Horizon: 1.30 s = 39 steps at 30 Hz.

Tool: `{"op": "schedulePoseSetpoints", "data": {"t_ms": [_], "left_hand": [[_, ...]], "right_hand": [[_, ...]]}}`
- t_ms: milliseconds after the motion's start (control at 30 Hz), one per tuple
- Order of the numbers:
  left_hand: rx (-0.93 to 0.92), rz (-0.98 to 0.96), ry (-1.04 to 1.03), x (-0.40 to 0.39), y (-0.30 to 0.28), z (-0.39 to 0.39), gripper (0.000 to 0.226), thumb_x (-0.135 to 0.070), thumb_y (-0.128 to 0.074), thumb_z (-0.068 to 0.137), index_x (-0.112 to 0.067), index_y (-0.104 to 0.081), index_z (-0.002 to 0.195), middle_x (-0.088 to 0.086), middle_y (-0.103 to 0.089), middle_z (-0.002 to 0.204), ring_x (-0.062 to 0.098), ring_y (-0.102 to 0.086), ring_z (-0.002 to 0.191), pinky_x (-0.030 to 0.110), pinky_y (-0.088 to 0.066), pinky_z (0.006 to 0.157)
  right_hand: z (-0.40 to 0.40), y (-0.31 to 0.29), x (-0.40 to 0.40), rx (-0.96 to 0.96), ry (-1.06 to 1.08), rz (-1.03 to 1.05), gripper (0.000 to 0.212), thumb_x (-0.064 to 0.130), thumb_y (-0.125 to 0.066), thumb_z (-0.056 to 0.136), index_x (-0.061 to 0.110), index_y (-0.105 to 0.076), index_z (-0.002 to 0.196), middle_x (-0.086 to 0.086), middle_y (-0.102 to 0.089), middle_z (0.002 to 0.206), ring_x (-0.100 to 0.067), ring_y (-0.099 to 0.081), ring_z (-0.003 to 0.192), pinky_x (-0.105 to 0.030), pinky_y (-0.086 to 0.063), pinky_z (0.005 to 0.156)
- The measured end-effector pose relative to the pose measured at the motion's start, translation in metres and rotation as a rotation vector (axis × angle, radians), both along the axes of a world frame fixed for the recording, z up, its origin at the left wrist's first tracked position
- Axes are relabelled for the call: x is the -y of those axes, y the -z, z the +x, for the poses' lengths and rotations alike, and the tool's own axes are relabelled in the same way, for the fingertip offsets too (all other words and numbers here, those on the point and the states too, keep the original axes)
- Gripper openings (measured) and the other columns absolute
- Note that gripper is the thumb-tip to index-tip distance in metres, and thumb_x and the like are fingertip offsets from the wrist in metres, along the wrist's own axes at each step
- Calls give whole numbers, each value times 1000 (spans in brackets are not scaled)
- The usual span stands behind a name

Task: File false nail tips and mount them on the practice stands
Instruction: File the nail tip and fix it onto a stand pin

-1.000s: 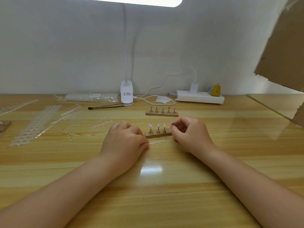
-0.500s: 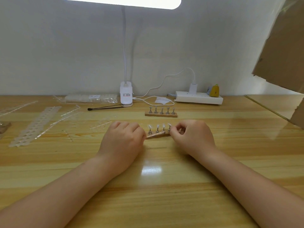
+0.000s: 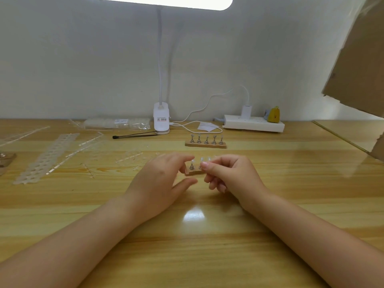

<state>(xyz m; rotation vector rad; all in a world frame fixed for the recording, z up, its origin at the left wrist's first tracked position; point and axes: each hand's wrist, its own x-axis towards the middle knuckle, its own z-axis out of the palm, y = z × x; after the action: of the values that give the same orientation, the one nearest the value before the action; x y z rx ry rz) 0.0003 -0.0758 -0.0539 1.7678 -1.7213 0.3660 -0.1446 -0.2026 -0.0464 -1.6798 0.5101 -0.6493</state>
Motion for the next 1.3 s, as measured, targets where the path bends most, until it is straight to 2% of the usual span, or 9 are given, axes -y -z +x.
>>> {"op": "schedulePoseSetpoints", "data": {"t_ms": [167, 400, 533, 700, 833, 967, 1100, 1200, 1300], "left_hand": [[71, -119, 55, 0, -3, 4, 35, -17, -69, 82, -3, -68, 114, 5, -71, 89, 24, -67, 80, 37, -54, 72], [-305, -185, 134, -1, -7, 2, 19, -26, -66, 82, -21, -74, 99, -17, -71, 81, 2, -65, 73, 21, -52, 68], [-651, -174, 103, -1, -6, 0, 17, -35, -67, 77, -27, -70, 92, -2, -73, 76, 17, -69, 69, 36, -56, 67], [-795, -161, 54, 1, -6, -2, 28, -41, -69, 74, -22, -61, 92, -1, -72, 73, 18, -70, 71, 35, -56, 67], [-712, -233, 23, 0, -4, -4, 7, -26, -73, 80, -25, -67, 84, -3, -72, 75, 15, -70, 69, 40, -59, 66], [-652, -287, 55, -1, -5, -9, 15, -37, -66, 77, -24, -65, 85, -7, -72, 79, 8, -70, 69, 26, -58, 64], [-910, -391, 76, 2, -11, -8, 16, -35, -59, 84, -20, -58, 88, -5, -74, 90, 14, -72, 78, 21, -56, 68], [-931, -411, 31, 3, -12, -2, 5, -20, -61, 91, -16, -58, 89, -4, -74, 90, 13, -71, 76, 18, -54, 67], [-915, -344, 1, 5, -8, -3, 4, -14, -63, 90, -14, -61, 87, -5, -73, 80, 9, -69, 66, 13, -51, 60]], "right_hand": [[1, -3, 0, 22, -45, 169, 9, 14, -72, 84, 7, -70, 78, -7, -65, 61, -11, -57, 48, -17, -37, 41], [-4, -8, -2, -44, -96, 40, 10, 17, -71, 85, 7, -69, 84, -3, -68, 65, -10, -61, 56, -19, -43, 49], [-3, -10, -7, -43, -119, 0, 12, 14, -70, 86, 3, -69, 86, -4, -67, 64, -9, -60, 54, -17, -40, 47], [-3, -12, -8, -37, -110, -14, 10, 15, -70, 86, 5, -69, 82, -3, -66, 63, -10, -60, 54, -18, -39, 46], [-1, -12, -10, 2, -79, 152, 12, 12, -70, 85, 2, -69, 77, -8, -63, 60, -11, -55, 48, -18, -37, 42], [3, -16, -12, 18, -35, 385, 14, 9, -67, 85, 5, -69, 71, -4, -59, 54, -9, -49, 44, -16, -37, 41], [0, -26, 1, 62, 137, 479, 14, 4, -61, 86, 4, -63, 72, 0, -53, 50, -6, -44, 40, -14, -34, 35], [-11, -37, 24, -22, 220, 263, 13, 9, -62, 86, 4, -65, 75, -1, -55, 55, -9, -45, 43, -18, -36, 39], [-24, -35, 54, -360, 389, -313, 19, 21, -58, 88, 7, -66, 78, -3, -56, 62, -16, -47, 56, -31, -38, 55]]}}
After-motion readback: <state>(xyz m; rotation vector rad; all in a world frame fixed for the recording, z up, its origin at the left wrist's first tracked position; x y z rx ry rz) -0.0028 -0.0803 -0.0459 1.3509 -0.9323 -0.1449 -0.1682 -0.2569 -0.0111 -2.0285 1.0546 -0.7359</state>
